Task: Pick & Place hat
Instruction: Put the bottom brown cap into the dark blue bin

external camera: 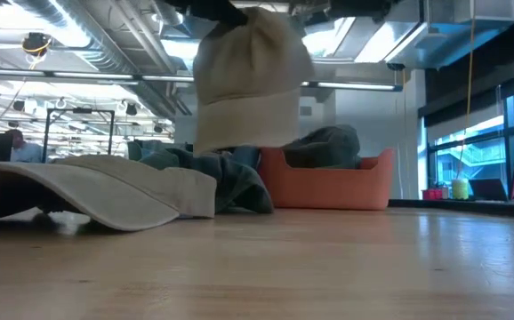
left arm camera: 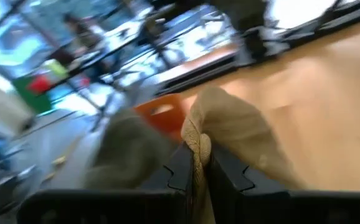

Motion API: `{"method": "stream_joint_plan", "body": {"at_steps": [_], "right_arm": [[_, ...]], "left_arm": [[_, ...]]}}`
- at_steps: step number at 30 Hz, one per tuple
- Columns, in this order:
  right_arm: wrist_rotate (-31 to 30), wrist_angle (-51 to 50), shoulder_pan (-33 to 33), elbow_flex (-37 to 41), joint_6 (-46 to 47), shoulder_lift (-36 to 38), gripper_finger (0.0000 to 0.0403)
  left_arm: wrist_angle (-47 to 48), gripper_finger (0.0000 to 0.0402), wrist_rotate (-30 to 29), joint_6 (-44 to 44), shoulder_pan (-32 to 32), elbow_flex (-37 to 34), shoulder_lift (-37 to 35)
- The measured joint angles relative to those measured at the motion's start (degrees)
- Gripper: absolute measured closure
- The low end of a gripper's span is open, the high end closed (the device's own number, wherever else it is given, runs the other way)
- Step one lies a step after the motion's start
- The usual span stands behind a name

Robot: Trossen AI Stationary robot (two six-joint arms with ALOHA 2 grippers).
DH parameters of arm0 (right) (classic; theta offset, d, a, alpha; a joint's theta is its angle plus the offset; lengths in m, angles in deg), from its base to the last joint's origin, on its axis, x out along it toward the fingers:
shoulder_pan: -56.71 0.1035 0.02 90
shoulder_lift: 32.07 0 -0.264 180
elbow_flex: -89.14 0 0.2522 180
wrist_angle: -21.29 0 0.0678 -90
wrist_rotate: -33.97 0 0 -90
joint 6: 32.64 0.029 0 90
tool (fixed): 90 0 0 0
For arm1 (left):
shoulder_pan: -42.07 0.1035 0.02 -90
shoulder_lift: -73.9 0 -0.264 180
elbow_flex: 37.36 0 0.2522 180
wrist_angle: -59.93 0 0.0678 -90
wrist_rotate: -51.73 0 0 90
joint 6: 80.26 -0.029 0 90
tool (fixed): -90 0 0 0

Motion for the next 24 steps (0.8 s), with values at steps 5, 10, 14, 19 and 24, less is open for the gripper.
{"method": "stream_joint_plan", "body": {"at_steps": [5, 10, 14, 19, 24], "right_arm": [[0.0, -4.3, 0.0, 0.1, 2.7, -0.9, 0.0249], [0.0, -6.8, 0.0, 0.2, 3.8, -3.3, 0.0249], [0.0, -6.6, 0.0, 0.2, 3.7, -5.1, 0.0249], [-1.0, -6.6, 0.0, 0.2, 3.7, -7.0, 0.0249], [-4.8, -6.6, 0.0, 0.2, 5.0, -8.8, 0.0249]], "left_arm": [[6.3, 0.0376, -1.0, -3.6, 5.6, 6.7, -1.0], [12.7, 0.0376, -5.2, -7.2, 11.2, 11.8, -1.1], [13.7, 0.0375, -7.4, -12.6, 16.0, 12.2, -1.1], [15.0, 0.0375, -5.1, -17.0, 22.1, 12.1, -0.1], [14.9, 0.0374, -0.2, -17.4, 26.9, 12.1, 1.7]]}}
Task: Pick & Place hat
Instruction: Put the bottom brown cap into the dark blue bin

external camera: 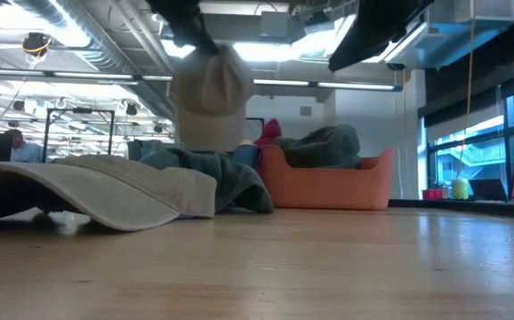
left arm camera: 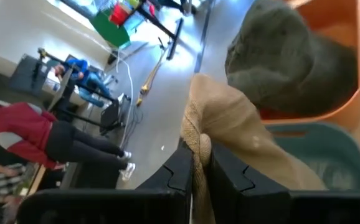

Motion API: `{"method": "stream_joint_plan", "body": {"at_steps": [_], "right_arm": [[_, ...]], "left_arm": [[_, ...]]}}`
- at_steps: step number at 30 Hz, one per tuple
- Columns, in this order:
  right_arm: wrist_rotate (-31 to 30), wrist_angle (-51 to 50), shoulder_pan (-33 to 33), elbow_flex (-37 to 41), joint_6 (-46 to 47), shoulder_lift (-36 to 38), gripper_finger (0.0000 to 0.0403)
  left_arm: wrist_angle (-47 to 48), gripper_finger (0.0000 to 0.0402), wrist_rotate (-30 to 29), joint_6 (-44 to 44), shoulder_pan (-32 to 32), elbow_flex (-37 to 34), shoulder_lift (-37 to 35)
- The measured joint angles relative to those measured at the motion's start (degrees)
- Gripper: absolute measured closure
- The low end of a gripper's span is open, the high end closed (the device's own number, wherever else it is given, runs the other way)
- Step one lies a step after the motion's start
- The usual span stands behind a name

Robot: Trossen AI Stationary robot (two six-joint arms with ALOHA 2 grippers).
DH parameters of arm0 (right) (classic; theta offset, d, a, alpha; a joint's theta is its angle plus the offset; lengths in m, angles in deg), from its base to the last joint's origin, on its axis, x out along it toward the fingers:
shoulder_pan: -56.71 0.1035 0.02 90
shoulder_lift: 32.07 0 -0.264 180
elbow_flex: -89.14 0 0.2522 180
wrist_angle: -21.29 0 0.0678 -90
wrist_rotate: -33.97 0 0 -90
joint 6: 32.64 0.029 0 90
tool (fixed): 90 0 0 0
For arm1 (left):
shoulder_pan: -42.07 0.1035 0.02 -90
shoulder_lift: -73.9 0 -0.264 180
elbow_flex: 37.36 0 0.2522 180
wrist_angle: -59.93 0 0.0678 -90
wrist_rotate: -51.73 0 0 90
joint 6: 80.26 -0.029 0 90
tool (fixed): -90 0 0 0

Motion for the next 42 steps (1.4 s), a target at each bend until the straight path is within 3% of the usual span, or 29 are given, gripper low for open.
{"method": "stream_joint_plan", "body": {"at_steps": [10, 17, 26, 35, 42], "right_arm": [[-0.2, 0.1, 0.0, 0.0, 0.2, -2.2, 0.0249], [-0.1, 0.0, 0.0, 0.0, 0.3, -2.8, 0.0249], [-0.1, 0.0, 0.0, 0.0, 0.1, -2.8, 0.0249], [-0.1, 0.0, 0.0, 0.0, 0.0, -2.8, 0.0249], [0.0, 0.0, 0.0, 0.0, 0.1, -2.8, 0.0249]], "left_arm": [[0.0, 0.0371, -0.5, -8.1, 5.8, 0.0, 8.0], [-2.5, 0.0371, -6.9, -18.1, 8.4, 0.0, 14.5], [-8.7, 0.0351, -13.8, -19.1, 10.0, 0.0, 20.5], [-11.3, 0.0344, -16.7, -23.0, 9.9, 0.0, 21.9], [-11.7, 0.0295, -20.4, -23.4, 9.9, 0.0, 21.9]]}}
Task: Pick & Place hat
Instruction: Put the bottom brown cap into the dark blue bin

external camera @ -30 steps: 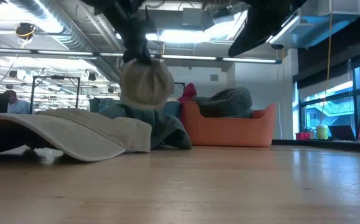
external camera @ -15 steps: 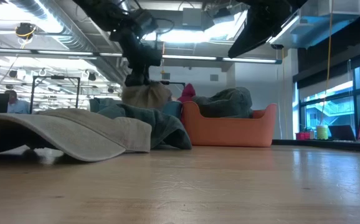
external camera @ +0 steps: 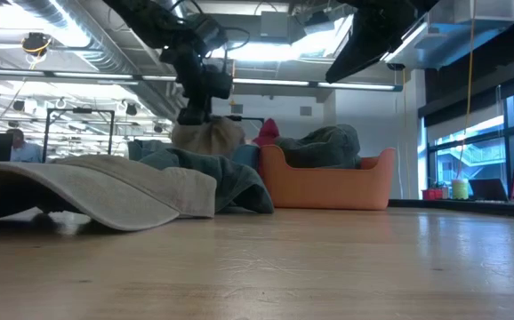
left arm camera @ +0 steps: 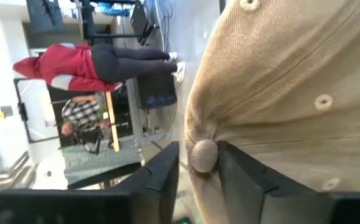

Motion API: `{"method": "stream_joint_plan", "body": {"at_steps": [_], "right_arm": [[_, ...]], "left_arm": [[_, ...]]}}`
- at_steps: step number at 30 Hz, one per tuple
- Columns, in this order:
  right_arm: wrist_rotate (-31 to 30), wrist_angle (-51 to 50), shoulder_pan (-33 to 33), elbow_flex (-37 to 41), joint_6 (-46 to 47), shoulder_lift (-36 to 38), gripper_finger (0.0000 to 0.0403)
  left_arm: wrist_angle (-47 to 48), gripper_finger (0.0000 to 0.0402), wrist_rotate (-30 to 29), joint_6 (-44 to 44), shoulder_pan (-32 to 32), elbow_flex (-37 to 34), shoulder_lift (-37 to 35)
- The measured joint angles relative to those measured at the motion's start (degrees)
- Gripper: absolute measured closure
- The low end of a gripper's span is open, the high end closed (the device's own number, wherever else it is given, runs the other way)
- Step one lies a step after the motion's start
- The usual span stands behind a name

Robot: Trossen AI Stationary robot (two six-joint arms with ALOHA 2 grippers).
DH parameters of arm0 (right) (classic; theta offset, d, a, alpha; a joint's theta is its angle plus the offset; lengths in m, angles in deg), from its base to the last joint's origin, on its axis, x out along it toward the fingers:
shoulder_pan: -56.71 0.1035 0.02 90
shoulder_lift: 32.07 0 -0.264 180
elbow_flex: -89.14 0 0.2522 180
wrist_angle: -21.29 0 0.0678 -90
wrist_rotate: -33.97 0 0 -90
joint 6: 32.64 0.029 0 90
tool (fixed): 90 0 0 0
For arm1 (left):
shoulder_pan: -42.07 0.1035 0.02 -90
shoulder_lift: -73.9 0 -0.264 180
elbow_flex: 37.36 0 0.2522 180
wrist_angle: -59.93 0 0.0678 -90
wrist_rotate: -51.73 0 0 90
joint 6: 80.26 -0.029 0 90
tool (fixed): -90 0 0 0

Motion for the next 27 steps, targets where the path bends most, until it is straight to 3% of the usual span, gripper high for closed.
{"method": "stream_joint_plan", "body": {"at_steps": [10, 27], "right_arm": [[0.0, 0.0, 0.0, 0.0, 0.0, 0.0, 0.0249], [0.1, -0.4, 0.0, 0.0, 1.8, 0.0, 0.0249]], "left_arm": [[0.0, 0.0214, -7.6, -2.0, 0.1, 0.0, 0.0], [0.9, 0.0198, -4.5, 0.9, -1.0, 0.0, 0.0]]}}
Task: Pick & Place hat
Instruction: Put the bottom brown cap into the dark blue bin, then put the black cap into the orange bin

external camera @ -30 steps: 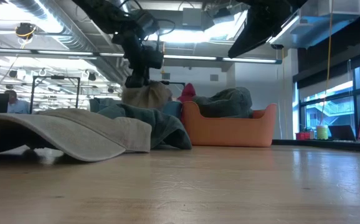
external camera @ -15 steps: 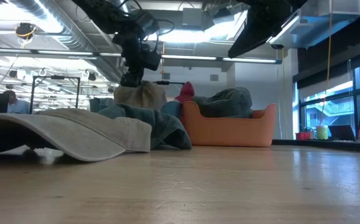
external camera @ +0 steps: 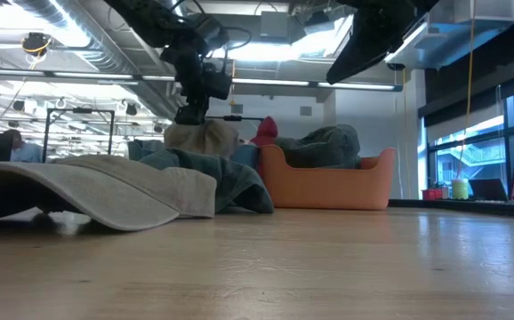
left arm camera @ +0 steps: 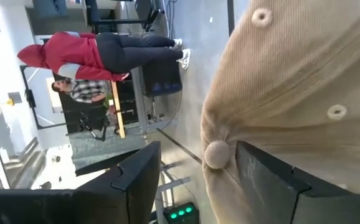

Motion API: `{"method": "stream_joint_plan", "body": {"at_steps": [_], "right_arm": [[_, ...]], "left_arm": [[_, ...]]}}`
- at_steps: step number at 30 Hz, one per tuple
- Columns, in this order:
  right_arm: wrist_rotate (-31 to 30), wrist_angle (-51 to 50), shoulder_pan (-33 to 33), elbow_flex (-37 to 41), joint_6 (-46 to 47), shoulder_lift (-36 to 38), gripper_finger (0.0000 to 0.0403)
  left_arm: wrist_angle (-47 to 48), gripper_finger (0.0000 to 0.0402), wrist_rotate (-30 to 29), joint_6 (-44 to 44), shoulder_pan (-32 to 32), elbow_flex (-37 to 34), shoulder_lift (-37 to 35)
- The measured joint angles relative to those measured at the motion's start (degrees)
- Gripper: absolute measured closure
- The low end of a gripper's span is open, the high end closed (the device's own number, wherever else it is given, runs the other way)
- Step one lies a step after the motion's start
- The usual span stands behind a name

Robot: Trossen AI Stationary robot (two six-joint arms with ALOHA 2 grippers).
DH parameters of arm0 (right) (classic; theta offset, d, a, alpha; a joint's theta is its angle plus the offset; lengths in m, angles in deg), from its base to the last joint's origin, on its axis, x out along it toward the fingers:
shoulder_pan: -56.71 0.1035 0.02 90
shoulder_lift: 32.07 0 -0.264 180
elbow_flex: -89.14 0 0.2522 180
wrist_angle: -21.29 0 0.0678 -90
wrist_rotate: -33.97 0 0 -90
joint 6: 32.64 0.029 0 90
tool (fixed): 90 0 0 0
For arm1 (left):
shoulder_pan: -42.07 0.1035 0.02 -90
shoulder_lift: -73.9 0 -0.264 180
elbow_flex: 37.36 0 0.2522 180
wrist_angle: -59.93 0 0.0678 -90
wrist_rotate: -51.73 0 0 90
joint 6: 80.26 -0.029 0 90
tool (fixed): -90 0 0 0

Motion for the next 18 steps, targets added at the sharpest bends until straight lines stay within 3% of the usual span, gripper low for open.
{"method": "stream_joint_plan", "body": {"at_steps": [11, 18], "right_arm": [[0.0, -0.1, 0.0, 0.0, -0.1, 0.0, 0.0249], [0.0, -0.3, 0.0, 0.0, -0.2, 0.0, 0.0249]], "left_arm": [[1.8, 0.0200, 1.5, 3.8, -0.3, 0.0, 0.0], [6.0, 0.0201, 11.7, 11.4, -2.5, 0.0, -1.8]]}}
